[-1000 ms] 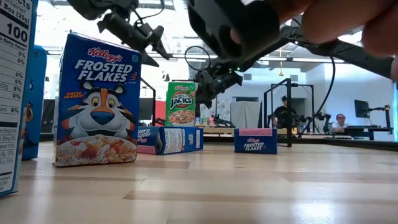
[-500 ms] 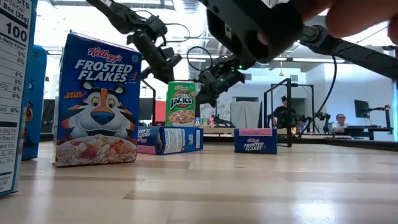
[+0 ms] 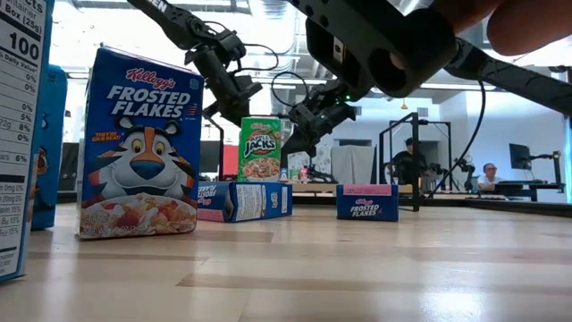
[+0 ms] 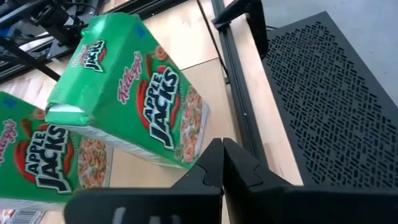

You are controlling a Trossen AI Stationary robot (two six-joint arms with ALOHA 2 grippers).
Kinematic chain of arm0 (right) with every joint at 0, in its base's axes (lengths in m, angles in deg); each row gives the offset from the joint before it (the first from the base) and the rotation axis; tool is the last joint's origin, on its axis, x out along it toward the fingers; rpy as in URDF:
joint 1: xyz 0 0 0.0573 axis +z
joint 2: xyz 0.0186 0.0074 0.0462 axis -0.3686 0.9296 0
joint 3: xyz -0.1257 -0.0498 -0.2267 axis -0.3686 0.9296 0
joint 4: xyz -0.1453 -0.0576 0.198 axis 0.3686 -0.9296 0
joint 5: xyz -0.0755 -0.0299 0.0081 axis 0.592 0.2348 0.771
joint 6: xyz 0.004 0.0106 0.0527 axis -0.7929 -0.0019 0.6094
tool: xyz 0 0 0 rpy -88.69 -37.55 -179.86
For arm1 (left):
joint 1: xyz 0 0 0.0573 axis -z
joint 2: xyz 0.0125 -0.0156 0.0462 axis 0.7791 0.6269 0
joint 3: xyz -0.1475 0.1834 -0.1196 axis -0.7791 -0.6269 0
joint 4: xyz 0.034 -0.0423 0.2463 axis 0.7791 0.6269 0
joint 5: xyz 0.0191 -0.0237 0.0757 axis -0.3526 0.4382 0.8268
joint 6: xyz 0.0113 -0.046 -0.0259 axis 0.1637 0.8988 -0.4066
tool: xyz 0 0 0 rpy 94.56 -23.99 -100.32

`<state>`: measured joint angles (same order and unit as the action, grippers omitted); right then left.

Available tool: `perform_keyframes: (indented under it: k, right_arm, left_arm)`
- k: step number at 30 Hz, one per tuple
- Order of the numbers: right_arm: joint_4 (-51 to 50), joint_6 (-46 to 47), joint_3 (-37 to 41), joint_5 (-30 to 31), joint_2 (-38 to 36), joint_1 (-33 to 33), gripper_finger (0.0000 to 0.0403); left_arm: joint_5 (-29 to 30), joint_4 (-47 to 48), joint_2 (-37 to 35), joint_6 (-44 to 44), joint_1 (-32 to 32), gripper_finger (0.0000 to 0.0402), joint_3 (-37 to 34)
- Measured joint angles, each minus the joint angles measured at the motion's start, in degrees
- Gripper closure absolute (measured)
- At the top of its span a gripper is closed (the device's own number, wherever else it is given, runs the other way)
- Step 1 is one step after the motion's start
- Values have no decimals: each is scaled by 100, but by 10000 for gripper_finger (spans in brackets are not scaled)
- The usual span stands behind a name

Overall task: Stack cereal on shelf
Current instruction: Put the right green cereal box on the shelf aligned with the other green cereal box

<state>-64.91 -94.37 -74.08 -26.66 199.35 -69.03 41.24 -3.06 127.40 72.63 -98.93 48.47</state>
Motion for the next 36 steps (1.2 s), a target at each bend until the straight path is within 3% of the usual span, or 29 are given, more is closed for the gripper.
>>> perform_keyframes:
  k: [7,14,27,36]
  right_arm:
    - [1,2,0,-7,0,0,386]
    - [0,4,0,-30,0,2,386]
    - [-146,-149,0,-157,0,86,386]
    - [-230,-269,0,-132,2,173,386]
  left_arm:
    - [266,258,0,-46,252,401,-2]
    - [1048,475,-2,-52,662,401,17]
    - [840,592,-2,478,811,401,17]
    - [1076,666,-2,478,846,401,17]
